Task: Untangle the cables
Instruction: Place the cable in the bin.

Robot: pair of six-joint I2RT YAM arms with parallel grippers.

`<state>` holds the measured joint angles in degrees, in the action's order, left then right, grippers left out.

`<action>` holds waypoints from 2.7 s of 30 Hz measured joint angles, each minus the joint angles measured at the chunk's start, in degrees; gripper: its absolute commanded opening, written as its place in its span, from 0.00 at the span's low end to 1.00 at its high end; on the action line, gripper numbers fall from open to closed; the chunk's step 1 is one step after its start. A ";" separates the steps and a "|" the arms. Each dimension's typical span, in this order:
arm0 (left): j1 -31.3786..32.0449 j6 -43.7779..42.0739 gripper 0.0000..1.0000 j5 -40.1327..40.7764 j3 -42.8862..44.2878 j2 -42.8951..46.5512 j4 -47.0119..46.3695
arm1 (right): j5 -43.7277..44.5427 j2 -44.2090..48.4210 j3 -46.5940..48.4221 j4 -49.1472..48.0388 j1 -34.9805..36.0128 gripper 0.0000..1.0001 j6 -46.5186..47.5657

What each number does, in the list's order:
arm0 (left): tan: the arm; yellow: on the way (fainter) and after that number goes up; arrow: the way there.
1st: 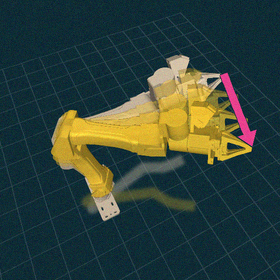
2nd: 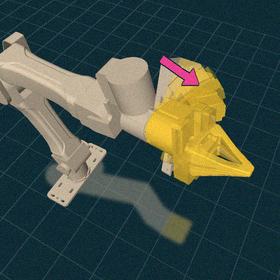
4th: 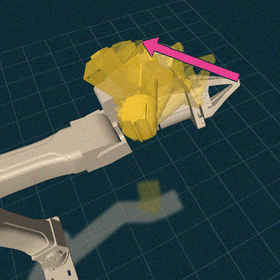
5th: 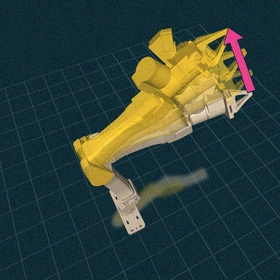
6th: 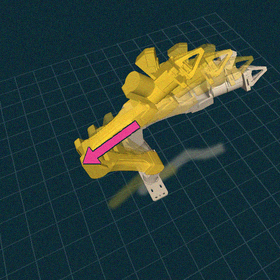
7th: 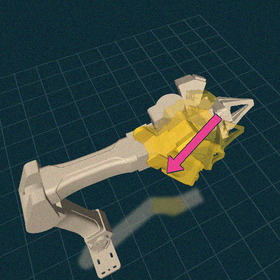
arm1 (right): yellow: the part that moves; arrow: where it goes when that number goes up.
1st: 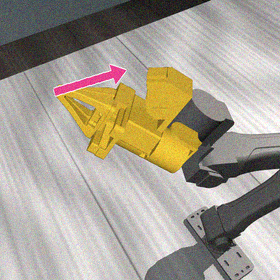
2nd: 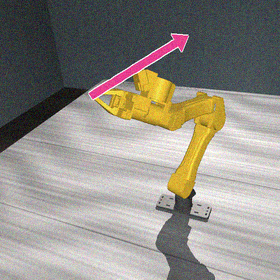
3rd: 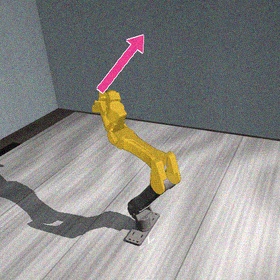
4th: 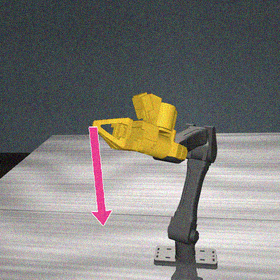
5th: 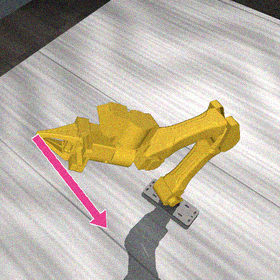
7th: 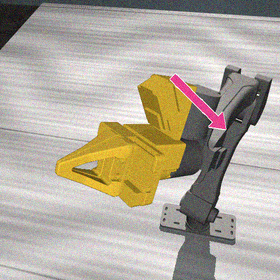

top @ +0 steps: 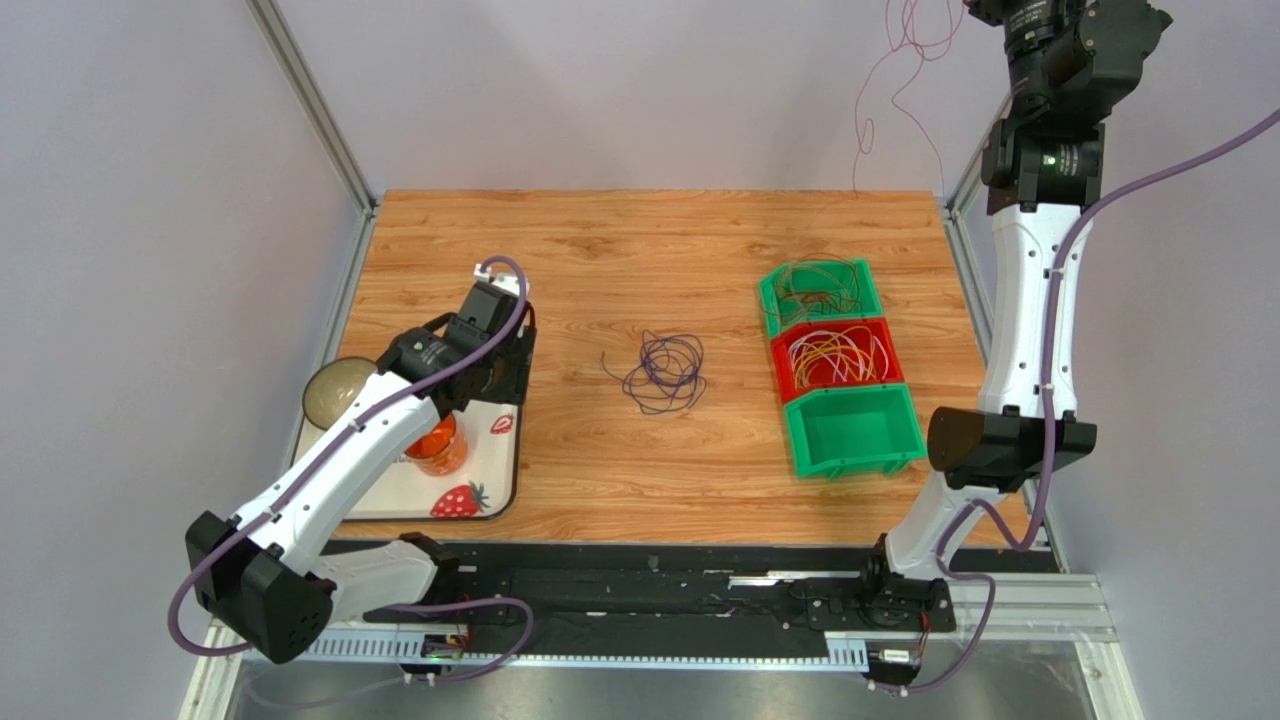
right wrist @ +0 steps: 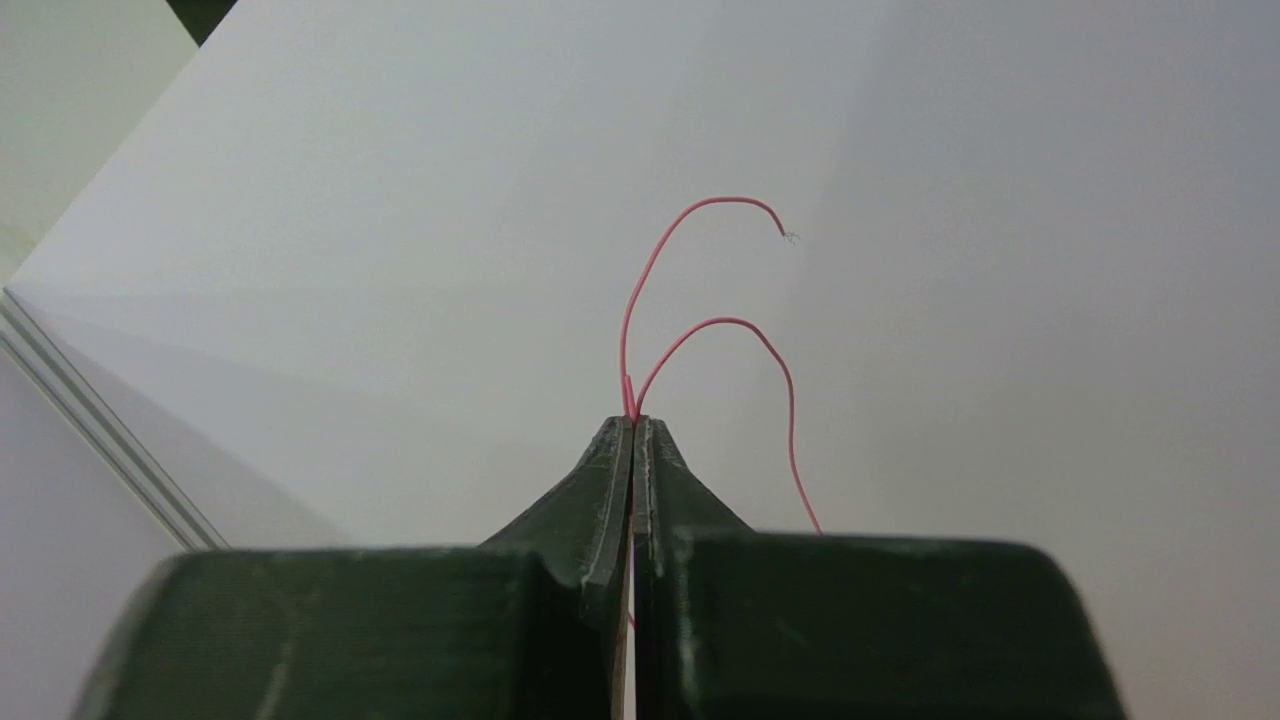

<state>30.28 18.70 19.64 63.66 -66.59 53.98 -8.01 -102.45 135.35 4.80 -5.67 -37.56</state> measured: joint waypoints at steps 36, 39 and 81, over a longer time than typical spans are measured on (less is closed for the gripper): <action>0.00 0.00 0.59 0.20 0.00 -1.16 0.22 | -15.89 14.93 -45.48 -17.05 -6.25 0.00 -6.12; 0.00 0.00 0.58 0.17 0.00 -1.16 0.20 | -16.52 17.77 -49.29 -17.77 -6.25 0.00 -6.40; 0.00 -0.02 0.58 -0.28 0.00 -1.14 0.20 | -19.56 10.12 -68.02 -15.08 -3.87 0.00 -5.84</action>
<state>30.28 18.68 19.35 63.66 -67.72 54.17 -27.57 -92.33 67.33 -10.28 -9.54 -43.40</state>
